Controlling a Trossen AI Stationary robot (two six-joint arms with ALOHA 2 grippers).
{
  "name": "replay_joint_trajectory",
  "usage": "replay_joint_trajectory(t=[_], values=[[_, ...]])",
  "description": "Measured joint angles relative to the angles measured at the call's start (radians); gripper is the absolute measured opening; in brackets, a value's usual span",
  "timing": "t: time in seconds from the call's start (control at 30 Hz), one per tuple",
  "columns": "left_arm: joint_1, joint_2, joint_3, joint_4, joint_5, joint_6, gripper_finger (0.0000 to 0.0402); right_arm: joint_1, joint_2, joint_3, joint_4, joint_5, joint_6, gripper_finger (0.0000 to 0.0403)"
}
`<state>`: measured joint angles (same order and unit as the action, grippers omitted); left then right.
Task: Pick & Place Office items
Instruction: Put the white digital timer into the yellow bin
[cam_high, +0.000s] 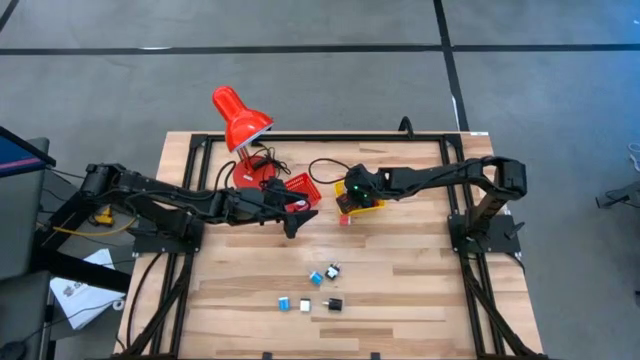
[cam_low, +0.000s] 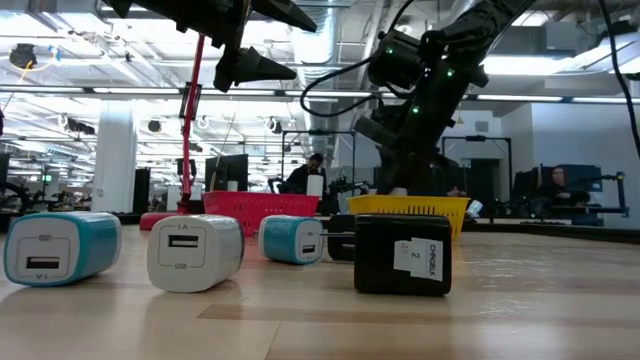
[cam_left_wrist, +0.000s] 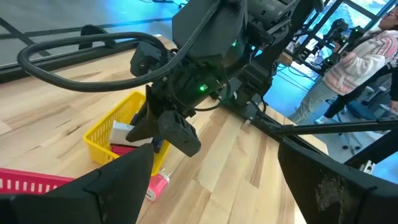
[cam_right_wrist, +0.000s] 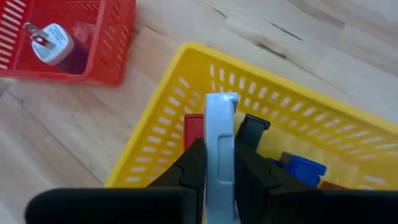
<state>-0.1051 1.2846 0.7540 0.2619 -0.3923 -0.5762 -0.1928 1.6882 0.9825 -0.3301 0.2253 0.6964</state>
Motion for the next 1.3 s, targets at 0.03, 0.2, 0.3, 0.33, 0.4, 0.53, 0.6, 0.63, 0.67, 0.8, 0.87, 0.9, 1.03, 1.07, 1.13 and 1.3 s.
replay_joint_trajectory(t=[0.03,0.2,0.3,0.33,0.4,0.53,0.6,0.63,0.67,0.8,0.87,0.9,1.03,1.07,1.13,1.3], values=[[0.0,0.0,0.0,0.0,0.0,0.0,0.034,0.0,0.0,0.0,-0.005,0.0,0.0,0.005],[0.0,0.0,0.0,0.0,0.0,0.0,0.034,-0.001,0.017,0.005,0.0,-0.033,-0.001,0.005],[0.0,0.0,0.0,0.0,0.0,0.0,0.034,0.005,0.029,0.006,0.014,-0.041,0.001,0.005],[0.0,0.0,0.0,0.0,0.0,0.0,0.034,0.008,0.028,0.005,0.017,-0.043,0.002,0.005],[0.0,0.0,0.0,0.0,0.0,0.0,0.034,0.009,0.028,0.004,0.02,-0.042,0.003,0.005],[0.0,0.0,0.0,0.0,0.0,0.0,0.034,0.003,0.029,0.003,0.021,-0.048,0.02,0.005],[0.0,0.0,0.0,0.0,0.0,0.0,0.034,-0.001,0.03,0.003,0.021,-0.048,0.019,0.005],[0.0,0.0,0.0,0.0,0.0,0.0,0.034,-0.003,0.03,0.003,0.021,-0.047,0.019,0.005],[0.0,0.0,0.0,0.0,0.0,0.0,0.034,-0.006,0.03,0.003,0.021,-0.046,0.017,0.005],[0.0,0.0,0.0,0.0,0.0,0.0,0.034,-0.021,0.03,0.002,0.007,-0.044,0.014,0.005],[0.0,0.0,0.0,0.0,0.0,0.0,0.034,-0.028,0.031,0.002,-0.006,-0.043,0.015,0.005],[0.0,0.0,0.0,0.0,0.0,0.0,0.034,-0.031,0.031,0.002,-0.013,-0.043,0.021,0.005],[0.0,0.0,0.0,0.0,0.0,0.0,0.034,-0.042,0.04,-0.007,-0.06,-0.059,0.076,0.005],[0.0,0.0,0.0,0.0,0.0,0.0,0.034,-0.044,0.042,-0.01,-0.059,-0.064,0.088,0.005],[0.0,0.0,0.0,0.0,0.0,0.0,0.034,-0.045,0.037,-0.001,-0.046,-0.066,0.098,0.005],[0.0,0.0,0.0,0.0,0.0,0.0,0.034,-0.045,0.039,-0.004,-0.048,-0.067,0.097,0.0056]])
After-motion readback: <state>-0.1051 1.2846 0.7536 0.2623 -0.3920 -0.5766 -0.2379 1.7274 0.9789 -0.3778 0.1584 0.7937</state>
